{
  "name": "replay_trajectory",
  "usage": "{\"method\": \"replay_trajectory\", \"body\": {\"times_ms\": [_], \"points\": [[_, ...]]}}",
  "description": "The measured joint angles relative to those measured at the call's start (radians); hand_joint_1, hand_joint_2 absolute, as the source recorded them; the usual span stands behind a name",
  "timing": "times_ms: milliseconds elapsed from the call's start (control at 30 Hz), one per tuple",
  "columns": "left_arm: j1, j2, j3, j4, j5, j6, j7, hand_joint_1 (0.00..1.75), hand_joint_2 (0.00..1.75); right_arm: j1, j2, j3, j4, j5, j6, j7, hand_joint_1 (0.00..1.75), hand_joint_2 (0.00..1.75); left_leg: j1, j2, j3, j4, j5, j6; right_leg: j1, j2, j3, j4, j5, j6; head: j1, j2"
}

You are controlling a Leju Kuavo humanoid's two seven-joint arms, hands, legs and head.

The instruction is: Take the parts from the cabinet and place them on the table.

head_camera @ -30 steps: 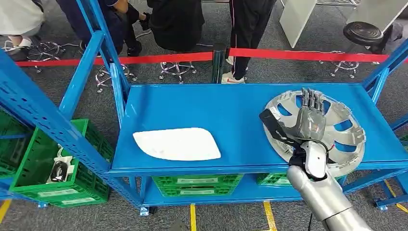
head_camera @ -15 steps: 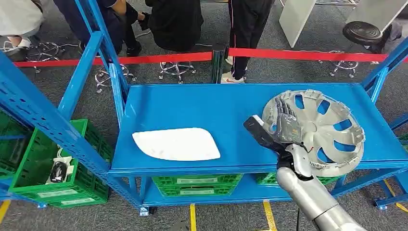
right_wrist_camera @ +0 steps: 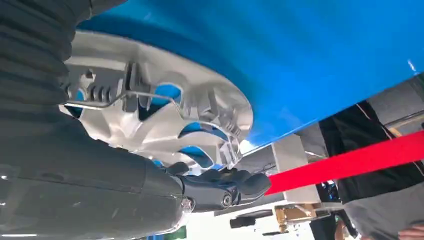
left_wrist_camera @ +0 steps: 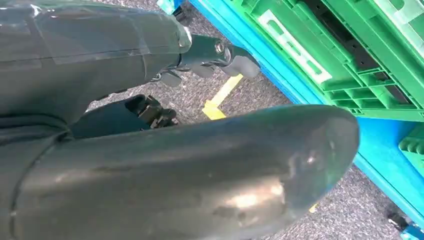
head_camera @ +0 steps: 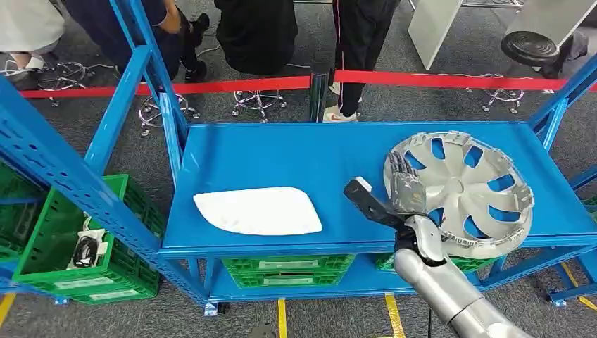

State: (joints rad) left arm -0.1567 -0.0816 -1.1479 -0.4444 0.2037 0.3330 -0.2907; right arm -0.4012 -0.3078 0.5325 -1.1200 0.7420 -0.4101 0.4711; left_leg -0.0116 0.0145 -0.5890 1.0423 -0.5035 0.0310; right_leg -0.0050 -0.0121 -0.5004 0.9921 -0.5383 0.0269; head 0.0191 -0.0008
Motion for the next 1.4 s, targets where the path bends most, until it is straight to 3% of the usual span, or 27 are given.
{"method": "replay_trajectory", "body": {"times_ms": [367, 567, 1300, 1333, 1400], "points": [[0.003, 0.000, 0.000, 0.008, 0.008, 0.003, -0.011, 0.00, 0.00, -0.012, 0.003, 0.029, 0.036, 0.000, -0.006, 0.001, 0.00, 1.75, 0.000, -0.001, 0.000, 0.000, 0.000, 0.000, 0.000, 0.000, 0.000, 0.000, 0.000, 0.000, 0.000, 0.000], [0.003, 0.000, 0.000, 0.008, 0.014, 0.005, 0.000, 0.00, 0.00, -0.020, 0.005, 0.037, 0.065, 0.014, -0.108, 0.124, 0.00, 1.75, 0.000, -0.005, 0.000, 0.000, 0.000, 0.000, 0.000, 0.000, 0.000, 0.000, 0.000, 0.000, 0.000, 0.000], [0.006, -0.001, 0.000, 0.009, 0.015, 0.016, 0.009, 0.00, 0.00, -0.031, 0.011, 0.037, 0.147, -0.055, -0.129, 0.100, 0.00, 1.75, 0.000, -0.009, 0.000, 0.000, 0.000, 0.000, 0.000, -0.002, 0.000, 0.000, 0.000, 0.000, -0.001, 0.000], [0.006, -0.002, 0.000, 0.009, 0.014, 0.018, 0.009, 0.00, 0.00, -0.033, 0.011, 0.037, 0.150, -0.063, -0.129, 0.097, 0.00, 0.00, 0.000, -0.009, 0.000, 0.000, 0.000, 0.000, 0.000, -0.002, 0.000, 0.000, 0.000, 0.000, -0.001, 0.000], [0.006, -0.003, 0.000, 0.010, 0.014, 0.019, 0.008, 0.00, 0.00, -0.034, 0.011, 0.037, 0.155, -0.086, -0.127, 0.088, 0.00, 0.00, 0.000, -0.009, 0.000, 0.000, 0.000, 0.000, 0.000, -0.002, 0.000, 0.000, 0.000, 0.000, -0.001, 0.000]]}}
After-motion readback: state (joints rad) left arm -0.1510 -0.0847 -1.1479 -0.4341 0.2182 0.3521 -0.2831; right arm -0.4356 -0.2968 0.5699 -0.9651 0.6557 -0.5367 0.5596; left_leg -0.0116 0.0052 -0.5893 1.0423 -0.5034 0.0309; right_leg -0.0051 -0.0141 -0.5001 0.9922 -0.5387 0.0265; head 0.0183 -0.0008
